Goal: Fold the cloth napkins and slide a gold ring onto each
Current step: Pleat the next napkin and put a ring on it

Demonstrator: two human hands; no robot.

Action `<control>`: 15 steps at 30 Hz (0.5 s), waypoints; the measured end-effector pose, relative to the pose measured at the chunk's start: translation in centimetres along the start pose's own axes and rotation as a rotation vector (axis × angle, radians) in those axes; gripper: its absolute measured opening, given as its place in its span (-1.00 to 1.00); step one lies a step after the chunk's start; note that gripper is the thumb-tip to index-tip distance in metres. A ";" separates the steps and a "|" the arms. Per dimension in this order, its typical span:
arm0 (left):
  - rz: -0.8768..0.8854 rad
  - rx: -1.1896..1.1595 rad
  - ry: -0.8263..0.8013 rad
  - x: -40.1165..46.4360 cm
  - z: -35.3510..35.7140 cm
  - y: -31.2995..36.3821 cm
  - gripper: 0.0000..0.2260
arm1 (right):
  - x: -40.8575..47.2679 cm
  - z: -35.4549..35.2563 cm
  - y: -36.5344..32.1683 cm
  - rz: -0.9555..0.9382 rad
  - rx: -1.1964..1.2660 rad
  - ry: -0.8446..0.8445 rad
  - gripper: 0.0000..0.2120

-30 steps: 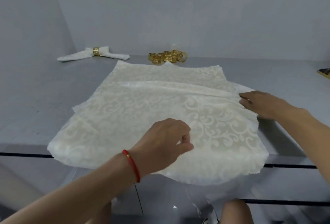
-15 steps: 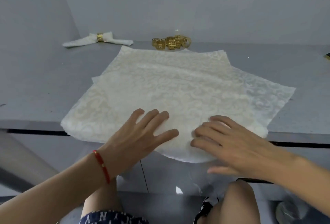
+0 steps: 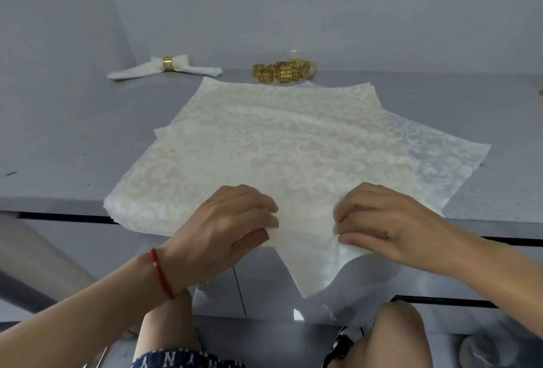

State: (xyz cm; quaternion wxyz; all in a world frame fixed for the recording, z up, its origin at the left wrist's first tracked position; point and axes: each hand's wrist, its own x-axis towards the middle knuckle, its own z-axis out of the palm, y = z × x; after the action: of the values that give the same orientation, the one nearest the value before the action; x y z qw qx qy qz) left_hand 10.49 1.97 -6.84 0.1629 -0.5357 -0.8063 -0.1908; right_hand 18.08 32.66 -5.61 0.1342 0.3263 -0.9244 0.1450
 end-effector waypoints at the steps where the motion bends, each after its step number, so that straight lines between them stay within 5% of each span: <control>1: -0.068 -0.055 0.024 0.3 -0.3 0.2 -0.83 | 0.3 -0.4 -0.1 0.080 0.090 0.015 -0.77; 7: -0.506 -0.260 0.143 4.0 -3.4 0.0 -0.66 | 6.0 -3.2 1.1 0.421 0.339 0.108 -0.78; 13: -0.783 -0.447 0.037 6.2 -5.1 -4.0 -0.62 | 9.6 -3.8 3.8 0.491 0.693 -0.179 -0.43; 15: -0.803 -0.518 -0.009 8.3 -5.1 -6.0 -0.64 | 10.7 -4.3 5.3 0.528 0.693 -0.250 -0.48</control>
State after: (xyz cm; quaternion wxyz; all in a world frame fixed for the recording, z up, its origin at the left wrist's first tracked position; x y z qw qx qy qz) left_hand 2.16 4.04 0.64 -0.0662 -0.2057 -0.8762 -0.4309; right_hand 7.35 32.09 1.04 -0.1370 0.1200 -0.8819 0.4347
